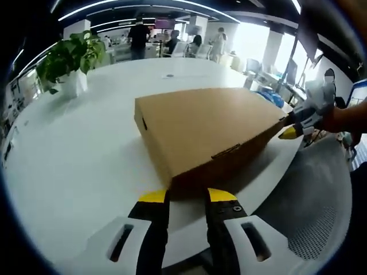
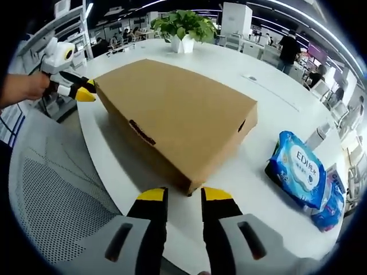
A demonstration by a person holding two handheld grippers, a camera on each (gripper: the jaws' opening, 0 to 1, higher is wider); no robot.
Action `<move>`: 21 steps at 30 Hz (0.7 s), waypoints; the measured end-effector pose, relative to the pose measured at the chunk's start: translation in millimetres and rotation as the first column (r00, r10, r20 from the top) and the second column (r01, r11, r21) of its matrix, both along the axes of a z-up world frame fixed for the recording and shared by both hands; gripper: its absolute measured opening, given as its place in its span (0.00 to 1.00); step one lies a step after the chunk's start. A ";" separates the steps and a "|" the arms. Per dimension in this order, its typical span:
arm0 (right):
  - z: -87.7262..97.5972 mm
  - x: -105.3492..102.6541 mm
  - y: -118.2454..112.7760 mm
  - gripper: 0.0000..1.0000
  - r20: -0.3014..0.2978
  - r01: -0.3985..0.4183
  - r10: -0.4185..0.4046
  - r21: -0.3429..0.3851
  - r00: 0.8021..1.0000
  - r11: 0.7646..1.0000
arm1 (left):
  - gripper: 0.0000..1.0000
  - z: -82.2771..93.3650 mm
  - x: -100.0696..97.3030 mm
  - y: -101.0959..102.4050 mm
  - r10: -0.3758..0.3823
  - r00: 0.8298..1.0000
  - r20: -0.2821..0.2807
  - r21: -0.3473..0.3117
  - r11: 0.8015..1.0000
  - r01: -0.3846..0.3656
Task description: Operate the shoe box by opening the lid, removing the specified soft item, and placing it in the target area until the item is outside and the box remains undamaged.
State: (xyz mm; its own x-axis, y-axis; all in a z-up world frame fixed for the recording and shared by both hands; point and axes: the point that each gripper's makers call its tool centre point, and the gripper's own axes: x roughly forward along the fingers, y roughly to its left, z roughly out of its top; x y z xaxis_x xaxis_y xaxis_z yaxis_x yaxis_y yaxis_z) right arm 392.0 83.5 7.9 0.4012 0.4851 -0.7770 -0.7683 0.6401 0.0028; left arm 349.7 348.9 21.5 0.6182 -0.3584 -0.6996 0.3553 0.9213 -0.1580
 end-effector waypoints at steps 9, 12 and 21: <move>31.3 -7.5 -20.8 0.22 0.035 0.031 -0.032 0.019 0.999 0.999 | 0.25 22.8 -13.1 15.6 0.024 1.000 0.010 0.023 0.999 -0.024; 67.0 -3.9 -19.6 0.20 0.118 0.035 -0.044 0.074 0.992 0.997 | 0.24 54.2 -8.9 28.3 0.032 0.994 0.102 0.049 0.998 -0.037; 77.8 20.0 14.3 0.06 0.194 -0.002 -0.023 0.129 0.981 0.992 | 0.15 72.6 30.8 7.4 0.012 0.980 0.199 0.043 0.999 -0.021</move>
